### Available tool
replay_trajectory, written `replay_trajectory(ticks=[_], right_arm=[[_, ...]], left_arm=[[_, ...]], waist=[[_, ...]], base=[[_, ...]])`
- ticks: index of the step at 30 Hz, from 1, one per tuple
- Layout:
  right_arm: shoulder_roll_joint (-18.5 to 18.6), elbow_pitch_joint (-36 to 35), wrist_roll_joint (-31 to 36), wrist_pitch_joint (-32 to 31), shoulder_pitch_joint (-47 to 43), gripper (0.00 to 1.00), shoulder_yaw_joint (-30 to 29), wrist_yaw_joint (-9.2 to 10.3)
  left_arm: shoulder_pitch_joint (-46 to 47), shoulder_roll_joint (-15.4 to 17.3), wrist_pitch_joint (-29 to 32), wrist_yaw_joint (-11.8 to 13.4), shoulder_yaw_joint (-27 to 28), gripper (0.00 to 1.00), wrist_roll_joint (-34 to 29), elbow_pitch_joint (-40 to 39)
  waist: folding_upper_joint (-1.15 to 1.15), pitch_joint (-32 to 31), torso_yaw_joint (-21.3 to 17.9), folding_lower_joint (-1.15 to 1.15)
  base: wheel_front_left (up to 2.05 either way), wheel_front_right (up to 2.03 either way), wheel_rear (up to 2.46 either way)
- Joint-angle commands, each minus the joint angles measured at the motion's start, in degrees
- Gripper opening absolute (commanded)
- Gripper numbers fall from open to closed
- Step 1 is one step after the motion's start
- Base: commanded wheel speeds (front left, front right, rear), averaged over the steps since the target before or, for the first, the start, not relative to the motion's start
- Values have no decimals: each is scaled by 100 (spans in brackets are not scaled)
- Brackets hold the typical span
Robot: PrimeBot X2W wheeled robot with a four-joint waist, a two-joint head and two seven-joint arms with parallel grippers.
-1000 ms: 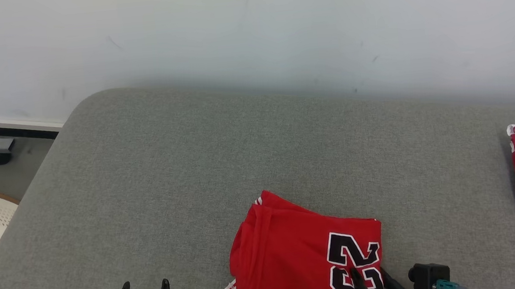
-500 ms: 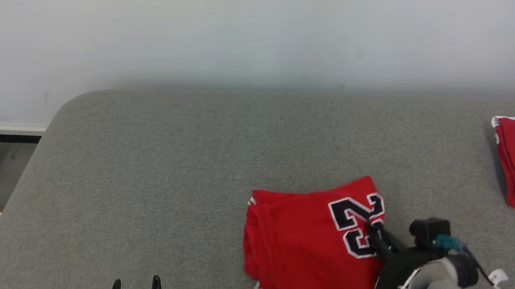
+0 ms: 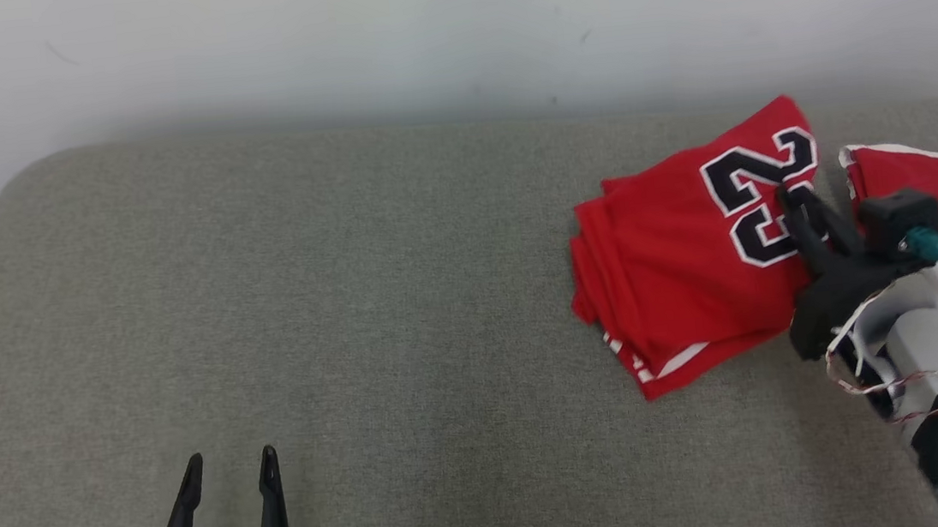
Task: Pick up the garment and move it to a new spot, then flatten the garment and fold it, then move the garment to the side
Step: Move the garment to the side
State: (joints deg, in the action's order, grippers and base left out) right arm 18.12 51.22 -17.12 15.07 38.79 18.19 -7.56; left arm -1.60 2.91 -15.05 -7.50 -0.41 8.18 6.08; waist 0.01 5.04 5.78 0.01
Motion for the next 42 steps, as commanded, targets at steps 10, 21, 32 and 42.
replay_trajectory(ticks=[10, 21, 32, 42], right_arm=[[1092, 6, 92, -224, 1002, 0, 587, 17], [1882, -218, -308, -593, 1400, 0, 865, 17], [2411, 590, -545, -784, 1816, 0, 1038, 17], [2357, 1301, -287, -756, 2198, 76, 1186, 17]], left_arm=[[407, 59, -16, 6, 57, 100, -99, -212], [509, 145, -16, 6, 112, 100, -110, -309], [738, 254, -16, 6, 41, 100, -77, -382], [789, 277, -16, 6, 72, 100, -82, -396]], waist=[[-1, 851, -504, -1], [-1, 1092, -805, -1], [-1, 1456, -779, -1], [-1, 1615, -683, -1]], base=[[0, 0, 0], [0, 0, 0], [0, 0, 0], [0, 0, 0]])
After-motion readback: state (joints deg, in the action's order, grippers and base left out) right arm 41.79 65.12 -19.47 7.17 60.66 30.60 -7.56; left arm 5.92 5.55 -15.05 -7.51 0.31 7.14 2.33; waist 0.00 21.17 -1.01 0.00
